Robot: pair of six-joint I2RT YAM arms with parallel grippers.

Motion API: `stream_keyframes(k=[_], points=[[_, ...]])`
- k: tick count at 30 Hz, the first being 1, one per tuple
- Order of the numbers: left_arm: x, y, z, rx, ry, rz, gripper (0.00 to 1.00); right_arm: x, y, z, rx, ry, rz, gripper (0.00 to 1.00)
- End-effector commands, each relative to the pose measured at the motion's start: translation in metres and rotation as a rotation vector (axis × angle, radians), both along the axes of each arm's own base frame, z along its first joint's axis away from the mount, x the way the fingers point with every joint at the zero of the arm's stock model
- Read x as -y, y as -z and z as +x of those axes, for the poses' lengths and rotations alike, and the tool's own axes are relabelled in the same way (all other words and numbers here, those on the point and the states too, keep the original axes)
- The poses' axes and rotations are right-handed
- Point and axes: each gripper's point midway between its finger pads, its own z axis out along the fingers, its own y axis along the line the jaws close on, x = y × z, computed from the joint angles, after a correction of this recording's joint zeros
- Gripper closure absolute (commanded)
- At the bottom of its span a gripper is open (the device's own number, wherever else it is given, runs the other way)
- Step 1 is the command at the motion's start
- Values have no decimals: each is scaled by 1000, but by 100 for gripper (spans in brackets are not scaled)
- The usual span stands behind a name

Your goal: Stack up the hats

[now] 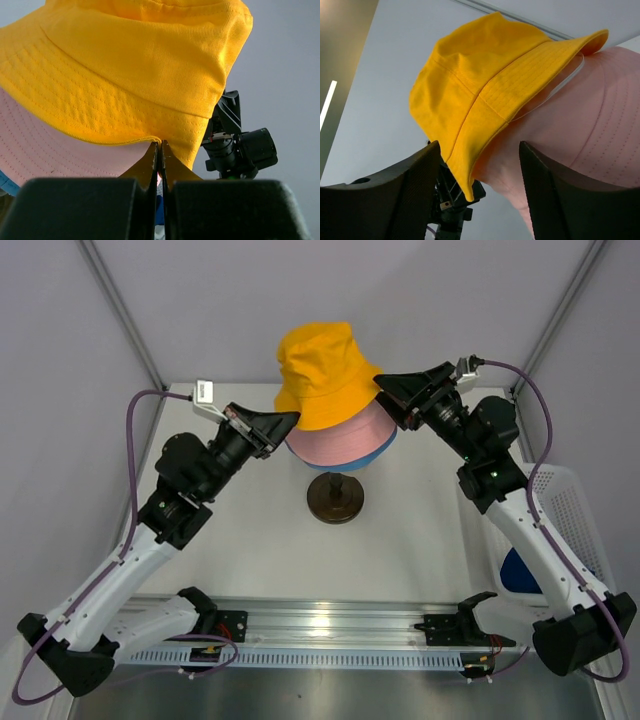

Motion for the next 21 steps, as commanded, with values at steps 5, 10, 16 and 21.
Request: stream_keyframes(k=[5, 10, 16, 21], points=[[10, -1, -6, 80, 14, 88, 99, -9, -22, 2, 89, -1, 4, 64], [-2, 24, -3, 48, -52, 176, 99, 1, -15, 9, 112, 88, -112, 99], [-12, 41, -5, 25, -86, 201, 99, 16, 11, 13, 81, 179, -204, 100], [1, 80, -8, -63, -34, 263, 99, 16, 55, 18, -15, 173, -300, 100]])
